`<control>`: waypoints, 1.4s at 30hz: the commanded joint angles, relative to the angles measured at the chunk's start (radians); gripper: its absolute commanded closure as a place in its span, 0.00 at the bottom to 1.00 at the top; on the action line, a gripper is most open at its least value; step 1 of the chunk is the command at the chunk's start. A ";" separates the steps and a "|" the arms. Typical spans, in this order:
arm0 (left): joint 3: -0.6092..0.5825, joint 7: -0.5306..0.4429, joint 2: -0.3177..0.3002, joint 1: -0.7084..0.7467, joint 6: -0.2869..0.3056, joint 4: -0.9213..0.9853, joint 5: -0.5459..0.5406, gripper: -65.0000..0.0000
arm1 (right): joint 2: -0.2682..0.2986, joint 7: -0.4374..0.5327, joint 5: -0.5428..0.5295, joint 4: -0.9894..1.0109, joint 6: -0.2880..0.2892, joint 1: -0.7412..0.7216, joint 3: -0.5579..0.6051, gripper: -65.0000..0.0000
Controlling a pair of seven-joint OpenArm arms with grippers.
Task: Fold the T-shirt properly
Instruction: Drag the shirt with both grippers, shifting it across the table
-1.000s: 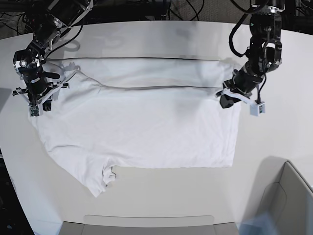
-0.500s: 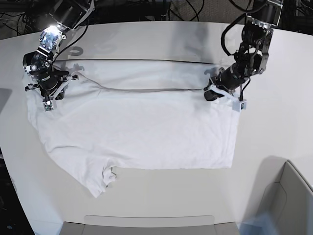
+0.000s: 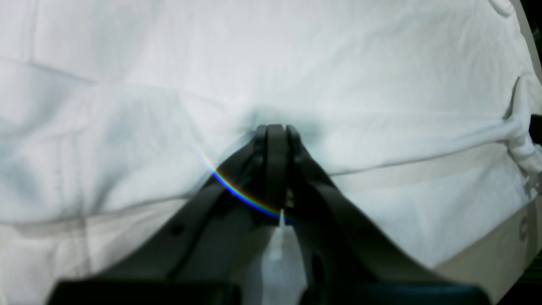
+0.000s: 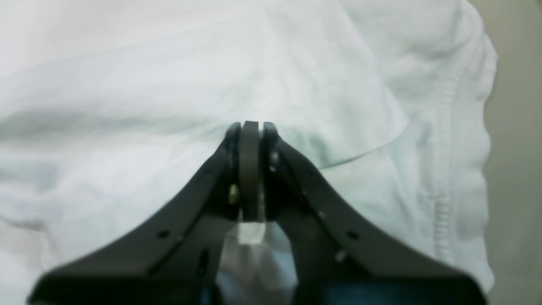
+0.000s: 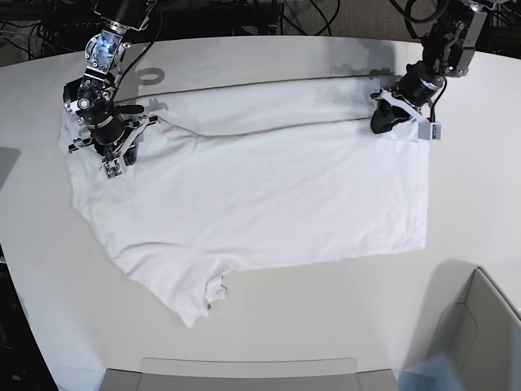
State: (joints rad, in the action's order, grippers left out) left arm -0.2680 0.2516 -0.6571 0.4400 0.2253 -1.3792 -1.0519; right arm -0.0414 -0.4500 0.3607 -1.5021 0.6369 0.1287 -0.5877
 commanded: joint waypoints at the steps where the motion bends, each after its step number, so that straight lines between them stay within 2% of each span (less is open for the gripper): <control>1: -0.018 0.242 -0.023 0.079 -0.169 0.079 0.120 1.00 | -0.016 -0.131 0.041 0.022 0.061 0.042 0.013 0.97; 9: -0.012 0.159 -0.077 0.151 -0.168 0.090 0.118 1.00 | -0.078 -0.131 0.041 -0.110 0.061 0.142 -0.064 0.97; 17: 0.138 0.222 -0.077 0.153 -0.168 0.080 0.118 1.00 | -0.073 -0.131 0.039 -0.199 0.061 0.226 -0.082 0.97; 21: 0.224 0.219 -0.072 0.159 -0.168 -0.004 0.117 1.00 | -0.085 -0.131 0.016 -0.248 0.061 0.191 -0.107 0.97; 24: 0.338 0.219 -0.063 0.211 -0.177 -0.118 0.115 1.00 | -0.090 -0.135 -0.036 -0.331 0.061 0.156 -0.117 0.97; 28: 0.464 0.233 0.013 0.219 -0.178 -0.243 0.120 1.00 | -0.094 -0.137 -0.075 -0.453 0.061 0.084 -0.117 0.97; 30: 0.493 0.240 0.029 0.219 -0.178 -0.286 0.120 1.00 | -0.101 -0.137 -0.087 -0.484 0.061 0.042 -0.117 0.97; 34: 0.497 0.329 0.043 0.174 -0.178 -0.368 0.120 1.00 | -0.099 -0.138 -0.085 -0.506 0.061 -0.054 -0.113 0.97; 36: 0.496 0.391 0.049 0.132 -0.178 -0.378 0.120 1.00 | -0.101 -0.138 -0.079 -0.490 0.061 -0.088 -0.084 0.97; 40: 0.500 0.498 0.084 0.049 -0.178 -0.378 0.120 1.00 | -0.091 -0.138 0.036 -0.363 0.061 -0.122 0.142 0.97; 42: 0.502 0.521 0.087 0.029 -0.178 -0.380 0.120 1.00 | -0.096 -0.138 0.090 -0.288 0.061 -0.146 0.232 0.97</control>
State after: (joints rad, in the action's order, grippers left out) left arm 0.2218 0.7944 -0.5503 0.4740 0.0452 -1.7432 -0.9268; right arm -0.1410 -0.6102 0.4557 -1.7641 0.6872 0.0002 -0.3462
